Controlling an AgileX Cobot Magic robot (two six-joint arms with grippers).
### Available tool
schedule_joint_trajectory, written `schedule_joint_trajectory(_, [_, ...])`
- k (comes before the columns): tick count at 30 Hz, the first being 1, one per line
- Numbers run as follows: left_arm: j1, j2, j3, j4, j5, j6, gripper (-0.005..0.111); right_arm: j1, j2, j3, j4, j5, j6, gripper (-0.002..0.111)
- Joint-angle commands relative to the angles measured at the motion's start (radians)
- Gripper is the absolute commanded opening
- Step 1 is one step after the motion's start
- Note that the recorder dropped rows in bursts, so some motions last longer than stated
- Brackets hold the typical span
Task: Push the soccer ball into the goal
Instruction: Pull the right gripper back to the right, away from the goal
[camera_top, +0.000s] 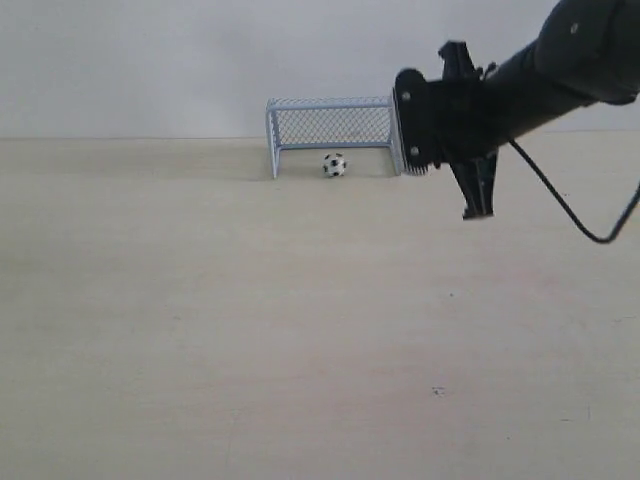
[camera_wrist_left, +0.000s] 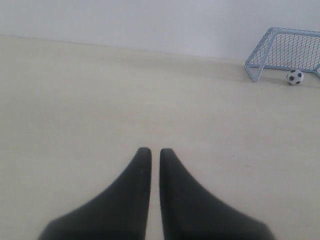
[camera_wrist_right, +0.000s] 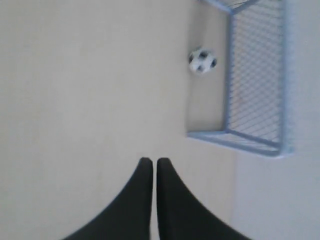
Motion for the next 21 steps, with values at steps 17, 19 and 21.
schedule_joint_trajectory(17, [0.002,-0.002,-0.004,-0.005,-0.012,-0.009,0.006,-0.005,-0.42,0.399,0.065,0.202,0.403,0.0])
schedule_joint_trajectory(19, [0.002,-0.002,-0.004,-0.005,-0.012,-0.009,0.006,-0.005,-0.486,0.447,0.101,0.17,0.458,0.0])
schedule_joint_trajectory(21, [0.002,-0.002,-0.004,-0.005,-0.012,-0.009,0.006,-0.005,-0.553,0.486,0.157,0.164,0.48,0.0])
